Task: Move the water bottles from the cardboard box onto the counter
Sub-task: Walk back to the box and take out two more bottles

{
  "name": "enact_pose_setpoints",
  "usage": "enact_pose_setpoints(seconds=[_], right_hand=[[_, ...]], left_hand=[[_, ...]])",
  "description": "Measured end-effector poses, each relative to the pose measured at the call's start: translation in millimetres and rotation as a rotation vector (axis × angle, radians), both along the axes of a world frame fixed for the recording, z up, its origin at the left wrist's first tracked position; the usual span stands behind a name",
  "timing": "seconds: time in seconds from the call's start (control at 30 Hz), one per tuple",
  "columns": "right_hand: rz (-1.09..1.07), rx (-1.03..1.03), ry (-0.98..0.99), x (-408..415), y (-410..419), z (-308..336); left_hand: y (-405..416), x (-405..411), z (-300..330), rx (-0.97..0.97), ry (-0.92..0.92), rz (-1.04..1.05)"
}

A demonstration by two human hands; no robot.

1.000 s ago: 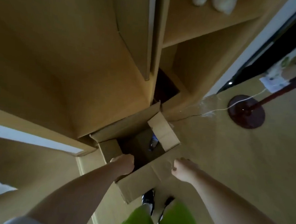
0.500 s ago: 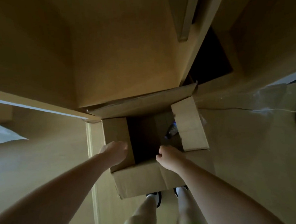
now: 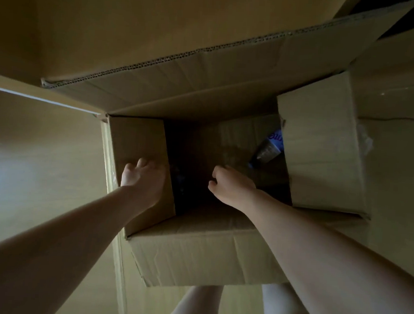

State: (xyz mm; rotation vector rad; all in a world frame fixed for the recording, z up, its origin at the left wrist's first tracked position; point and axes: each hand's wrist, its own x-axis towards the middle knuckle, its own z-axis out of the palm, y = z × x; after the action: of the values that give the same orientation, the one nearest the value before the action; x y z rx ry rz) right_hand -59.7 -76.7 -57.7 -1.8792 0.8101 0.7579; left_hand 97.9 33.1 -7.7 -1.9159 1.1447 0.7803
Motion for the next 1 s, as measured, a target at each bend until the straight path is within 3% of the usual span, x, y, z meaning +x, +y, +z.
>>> enact_pose_setpoints(seconds=[0.37,0.73,1.0], right_hand=[[0.049,0.055,0.021,40,30,-49],[-0.152,0.147,0.040,81,66,-142],[-0.141,0.270,0.179,116,80,-217]], left_hand=[[14,19,-27,0.161,-0.092,-0.283],[12,30,-64,0.079,-0.066,-0.458],[21,49,-88,0.016,-0.078,-0.496]])
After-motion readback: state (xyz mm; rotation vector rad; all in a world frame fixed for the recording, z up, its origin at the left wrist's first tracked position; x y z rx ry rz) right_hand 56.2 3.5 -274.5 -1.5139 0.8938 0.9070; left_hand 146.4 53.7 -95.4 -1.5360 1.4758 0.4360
